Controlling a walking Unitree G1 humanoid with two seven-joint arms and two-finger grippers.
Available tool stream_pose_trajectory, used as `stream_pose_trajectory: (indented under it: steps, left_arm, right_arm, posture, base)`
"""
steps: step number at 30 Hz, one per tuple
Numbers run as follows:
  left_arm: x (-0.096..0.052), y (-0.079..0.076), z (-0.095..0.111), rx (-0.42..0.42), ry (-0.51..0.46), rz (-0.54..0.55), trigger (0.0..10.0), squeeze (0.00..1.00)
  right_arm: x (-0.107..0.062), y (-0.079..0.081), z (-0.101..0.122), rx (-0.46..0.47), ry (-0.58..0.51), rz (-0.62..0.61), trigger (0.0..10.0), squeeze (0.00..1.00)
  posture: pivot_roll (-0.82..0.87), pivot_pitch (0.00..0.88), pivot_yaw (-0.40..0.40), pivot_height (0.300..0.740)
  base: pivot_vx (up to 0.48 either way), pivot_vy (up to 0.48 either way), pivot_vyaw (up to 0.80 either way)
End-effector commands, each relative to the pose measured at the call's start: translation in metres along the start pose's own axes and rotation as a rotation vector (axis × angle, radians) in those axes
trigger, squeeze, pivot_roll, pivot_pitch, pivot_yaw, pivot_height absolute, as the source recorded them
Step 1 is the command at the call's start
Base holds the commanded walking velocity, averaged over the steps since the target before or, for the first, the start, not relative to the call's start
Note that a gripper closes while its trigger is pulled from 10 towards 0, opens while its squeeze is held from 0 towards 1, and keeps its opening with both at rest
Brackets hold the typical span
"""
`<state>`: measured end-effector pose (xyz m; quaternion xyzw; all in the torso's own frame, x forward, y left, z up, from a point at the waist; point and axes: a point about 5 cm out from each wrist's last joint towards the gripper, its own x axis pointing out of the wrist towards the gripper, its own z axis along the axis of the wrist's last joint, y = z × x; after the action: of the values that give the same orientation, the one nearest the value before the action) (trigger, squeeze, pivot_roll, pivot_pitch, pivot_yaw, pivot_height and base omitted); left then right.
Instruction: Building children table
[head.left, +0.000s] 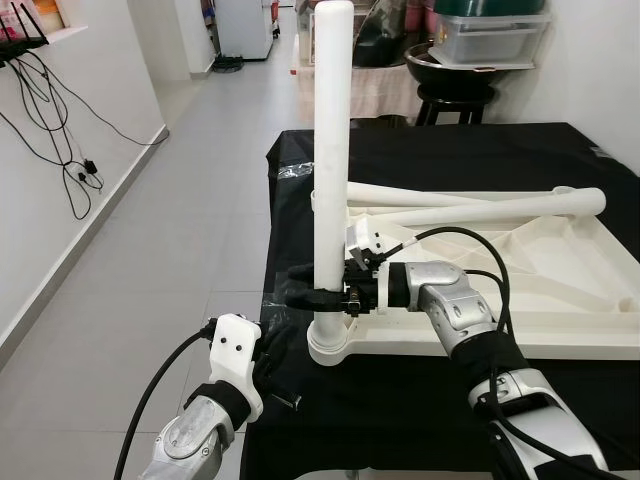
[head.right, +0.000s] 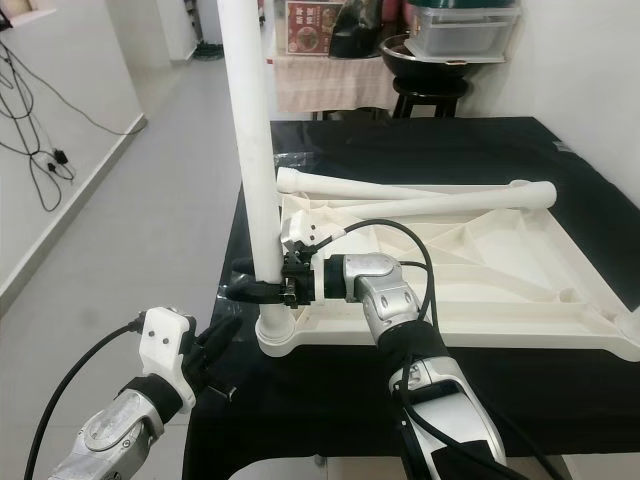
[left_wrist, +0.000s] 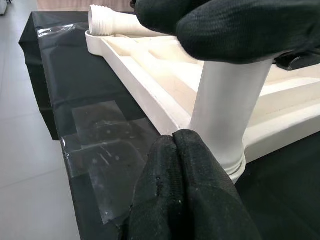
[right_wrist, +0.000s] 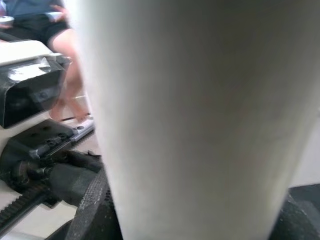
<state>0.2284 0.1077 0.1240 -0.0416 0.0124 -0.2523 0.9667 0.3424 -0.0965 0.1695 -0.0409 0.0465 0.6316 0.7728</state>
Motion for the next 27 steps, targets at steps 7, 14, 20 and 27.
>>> stream_pose_trajectory:
  steps: [7,14,20,27]
  left_arm:
    - [-0.018,-0.006,0.006,0.110,0.030,-0.029,10.0,0.00]
    - [-0.021,-0.008,0.007,0.121,0.047,-0.048,10.0,0.00]
    - [-0.024,-0.014,0.011,0.137,0.042,-0.049,10.0,0.00]
    - [-0.027,-0.021,0.014,0.121,0.039,-0.063,10.0,0.00]
  right_arm:
    - [-0.017,0.049,-0.056,0.210,0.168,-0.881,0.0,0.00]
    - [-0.007,0.038,-0.053,0.132,0.202,-0.814,10.0,0.00]
    - [0.002,0.021,-0.032,0.103,0.090,-0.700,10.0,1.00]
    - [0.013,0.020,0.001,0.055,-0.050,-0.422,10.0,0.00]
  posture:
    - [0.01,0.042,0.028,0.740]
    - [0.01,0.031,0.025,0.740]
    - [0.01,0.030,0.026,0.740]
    - [0.01,0.021,0.024,0.740]
  base:
    - [0.000,0.000,0.00]
    - [0.000,0.000,0.00]
    - [0.000,0.000,0.00]
    - [0.000,0.000,0.00]
